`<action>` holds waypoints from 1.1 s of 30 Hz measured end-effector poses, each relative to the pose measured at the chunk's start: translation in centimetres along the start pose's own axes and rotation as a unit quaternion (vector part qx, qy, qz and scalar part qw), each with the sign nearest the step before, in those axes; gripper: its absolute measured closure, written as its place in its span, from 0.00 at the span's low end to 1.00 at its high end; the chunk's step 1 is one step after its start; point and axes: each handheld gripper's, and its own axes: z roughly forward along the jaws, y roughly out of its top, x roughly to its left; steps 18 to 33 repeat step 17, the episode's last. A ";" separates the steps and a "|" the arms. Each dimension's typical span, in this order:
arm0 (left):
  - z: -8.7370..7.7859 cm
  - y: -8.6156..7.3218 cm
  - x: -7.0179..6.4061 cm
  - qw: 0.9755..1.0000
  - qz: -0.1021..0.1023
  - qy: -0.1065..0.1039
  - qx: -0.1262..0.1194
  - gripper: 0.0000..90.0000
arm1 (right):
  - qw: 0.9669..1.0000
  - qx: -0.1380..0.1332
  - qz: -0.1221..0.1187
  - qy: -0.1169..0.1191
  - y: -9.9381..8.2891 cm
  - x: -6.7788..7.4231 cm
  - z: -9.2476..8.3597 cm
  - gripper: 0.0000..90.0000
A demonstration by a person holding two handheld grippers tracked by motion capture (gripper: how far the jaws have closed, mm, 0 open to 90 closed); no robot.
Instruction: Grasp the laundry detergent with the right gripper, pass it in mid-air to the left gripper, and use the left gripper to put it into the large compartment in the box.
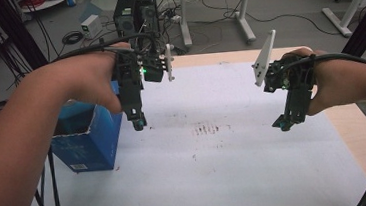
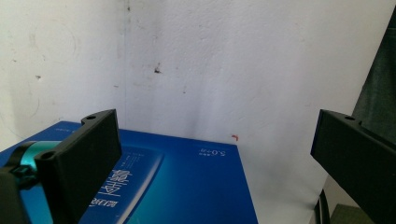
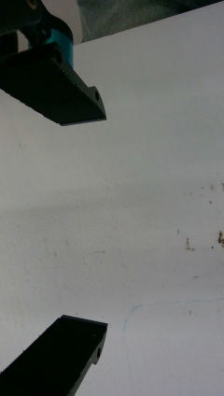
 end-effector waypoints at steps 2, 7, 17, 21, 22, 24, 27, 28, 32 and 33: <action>0.0 0.0 0.0 1.000 0.001 0.000 -0.001 0.02 | 1.000 -0.001 0.000 0.001 0.1 0.0 0.0 0.01; -0.1 -0.1 0.0 1.000 0.001 0.003 -0.002 0.02 | 1.000 0.000 0.000 0.002 0.3 0.2 0.0 0.01; 0.0 -0.1 -0.1 1.000 0.000 0.002 -0.005 0.02 | 1.000 -0.009 -0.005 0.003 0.8 0.7 -0.1 0.01; 0.0 -0.1 -0.1 1.000 0.000 0.002 -0.005 0.02 | 1.000 -0.009 -0.005 0.003 0.8 0.7 -0.1 0.01; 0.0 -0.1 -0.1 1.000 0.000 0.002 -0.005 0.02 | 1.000 -0.009 -0.005 0.003 0.8 0.7 -0.1 0.01; 0.0 -0.1 -0.1 1.000 0.000 0.002 -0.005 0.02 | 1.000 -0.009 -0.005 0.003 0.8 0.7 -0.1 0.01; 0.0 -0.1 -0.1 1.000 0.000 0.002 -0.005 0.02 | 1.000 -0.009 -0.005 0.003 0.8 0.7 -0.1 0.01; 0.0 -0.1 -0.1 1.000 0.000 0.002 -0.005 0.02 | 1.000 -0.009 -0.005 0.003 0.8 0.7 -0.1 0.01; 0.0 -0.1 -0.1 1.000 0.000 0.002 -0.005 0.02 | 1.000 -0.009 -0.005 0.003 0.8 0.7 -0.1 0.01; 0.0 -0.1 -0.1 1.000 0.000 0.002 -0.005 0.02 | 1.000 -0.009 -0.005 0.003 0.8 0.7 -0.1 0.01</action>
